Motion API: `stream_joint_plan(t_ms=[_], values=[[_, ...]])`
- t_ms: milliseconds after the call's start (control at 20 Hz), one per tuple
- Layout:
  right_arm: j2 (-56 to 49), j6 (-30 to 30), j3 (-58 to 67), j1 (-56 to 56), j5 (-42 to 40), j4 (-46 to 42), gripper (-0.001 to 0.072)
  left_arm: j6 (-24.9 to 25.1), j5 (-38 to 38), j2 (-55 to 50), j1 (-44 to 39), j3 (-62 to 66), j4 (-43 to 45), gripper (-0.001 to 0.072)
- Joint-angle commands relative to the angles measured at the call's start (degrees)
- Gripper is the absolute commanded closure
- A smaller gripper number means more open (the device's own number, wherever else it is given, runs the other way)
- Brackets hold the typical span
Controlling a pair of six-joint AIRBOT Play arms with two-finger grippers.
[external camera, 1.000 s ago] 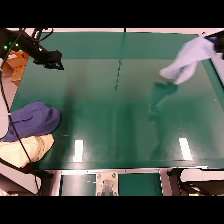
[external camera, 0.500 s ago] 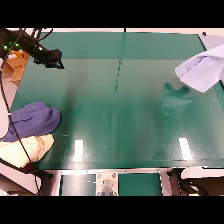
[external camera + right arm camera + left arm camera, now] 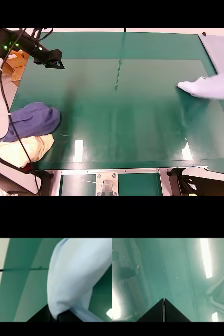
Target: Fold the shirts.
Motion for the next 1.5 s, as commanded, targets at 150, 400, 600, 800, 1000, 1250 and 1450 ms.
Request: stream_joint_plan(t_ms=[150,400,600,800,1000,1250,1450], values=[[8.59,0.79,-24.00,-15.28,0.66,-12.98,0.0694,-0.02,-0.90,0.02,-0.02,-0.02,-1.31,0.0688],[8.59,-1.27,-33.73,-16.31,-7.04,-20.79,0.0693,-0.04,-2.03,0.02,-0.02,-0.02,-1.29,0.0688],[8.59,-1.29,-34.82,-16.31,-7.61,-23.45,0.0523,-0.04,-2.05,0.02,-0.02,-0.02,-1.31,0.0688],[8.61,2.38,-33.59,-16.31,-1.20,-36.50,0.0298,0.02,-2.19,0.02,-0.02,-0.02,-1.31,0.0688],[8.61,3.67,-23.45,-14.23,10.73,-34.82,0.0239,0.46,-1.03,0.76,-0.02,0.11,-1.18,0.0689],[8.61,6.82,-3.17,6.97,16.31,-32.68,0.0692,-0.50,2.62,5.84,-0.22,0.04,0.59,0.0690],[8.61,5.73,0.37,28.94,9.75,-29.83,0.0692,-3.32,1.51,9.68,-3.08,-3.61,4.83,0.0690]])
